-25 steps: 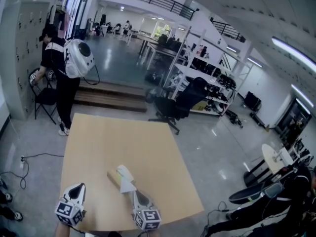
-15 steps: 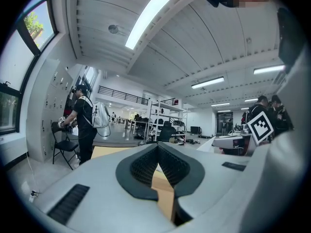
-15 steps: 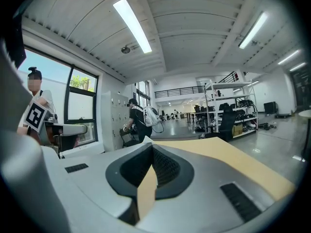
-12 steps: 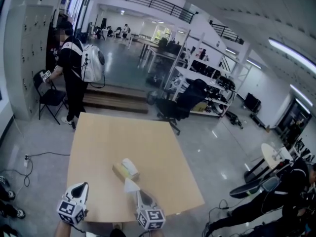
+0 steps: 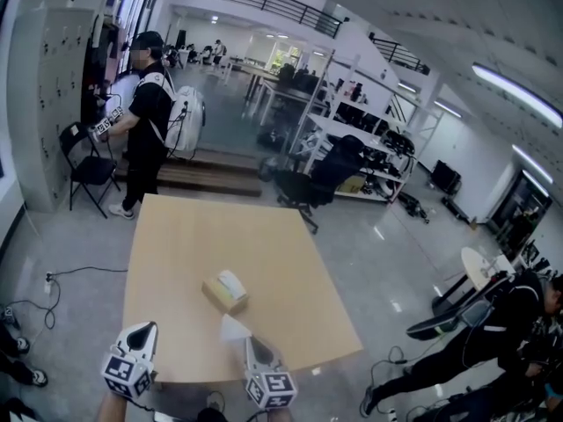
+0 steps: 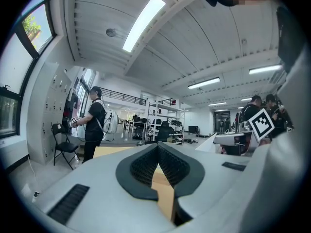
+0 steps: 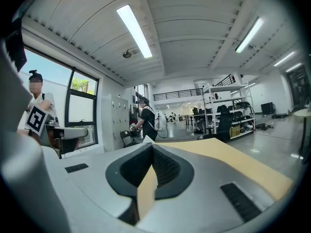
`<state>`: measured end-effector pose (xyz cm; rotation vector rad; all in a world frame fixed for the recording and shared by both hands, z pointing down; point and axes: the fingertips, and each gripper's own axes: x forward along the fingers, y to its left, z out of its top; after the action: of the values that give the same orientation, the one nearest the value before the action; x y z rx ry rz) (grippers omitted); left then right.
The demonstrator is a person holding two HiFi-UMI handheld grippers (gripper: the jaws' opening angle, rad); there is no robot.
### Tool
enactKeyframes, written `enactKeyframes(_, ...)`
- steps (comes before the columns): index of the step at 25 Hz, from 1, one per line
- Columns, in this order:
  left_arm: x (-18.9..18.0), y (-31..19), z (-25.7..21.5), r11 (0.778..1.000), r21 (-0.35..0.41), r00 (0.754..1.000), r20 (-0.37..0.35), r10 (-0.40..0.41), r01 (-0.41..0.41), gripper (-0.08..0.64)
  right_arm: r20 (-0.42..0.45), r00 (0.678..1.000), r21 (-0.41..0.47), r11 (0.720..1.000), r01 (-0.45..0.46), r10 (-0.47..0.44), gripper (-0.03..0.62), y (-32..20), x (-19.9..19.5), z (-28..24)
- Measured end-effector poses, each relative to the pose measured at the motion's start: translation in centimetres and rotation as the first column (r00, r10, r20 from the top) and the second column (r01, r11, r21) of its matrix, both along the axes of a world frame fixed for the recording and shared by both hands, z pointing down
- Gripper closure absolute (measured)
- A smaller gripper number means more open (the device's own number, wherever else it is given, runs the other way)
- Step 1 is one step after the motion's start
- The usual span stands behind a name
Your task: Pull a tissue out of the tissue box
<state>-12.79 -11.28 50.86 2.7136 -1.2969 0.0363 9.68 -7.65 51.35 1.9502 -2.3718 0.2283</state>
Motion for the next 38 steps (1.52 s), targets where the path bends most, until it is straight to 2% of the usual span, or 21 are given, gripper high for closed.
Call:
enactKeyframes(17,0.1,2.6,0.4,1.0,0.012,1.0,0.009,-0.008,0.008,0.552,-0.012,1.0,0.007,1.0,0.009,-0.008,0.586,3.5,-0.1,-0.2)
enactKeyframes(20,0.6,3.0,0.2,1.0,0.0,1.0,0.007,-0.004,0.004,0.552,-0.01,1.0,0.013,1.0,0.012,-0.012,0.586,3.7,0.2,-0.3)
enactKeyframes(27,0.0,3.0,0.8,0.999,0.03,1.0,0.002,-0.029,0.029,0.552,-0.01,1.0,0.018,1.0,0.024,-0.024,0.586,4.2,0.2,-0.2)
enactKeyframes(38,0.6,3.7,-0.3,1.0,0.012,1.0,0.011,-0.024,0.024,0.552,-0.017,0.999,0.021,0.999,0.045,-0.045,0.586,4.0,0.1,-0.5)
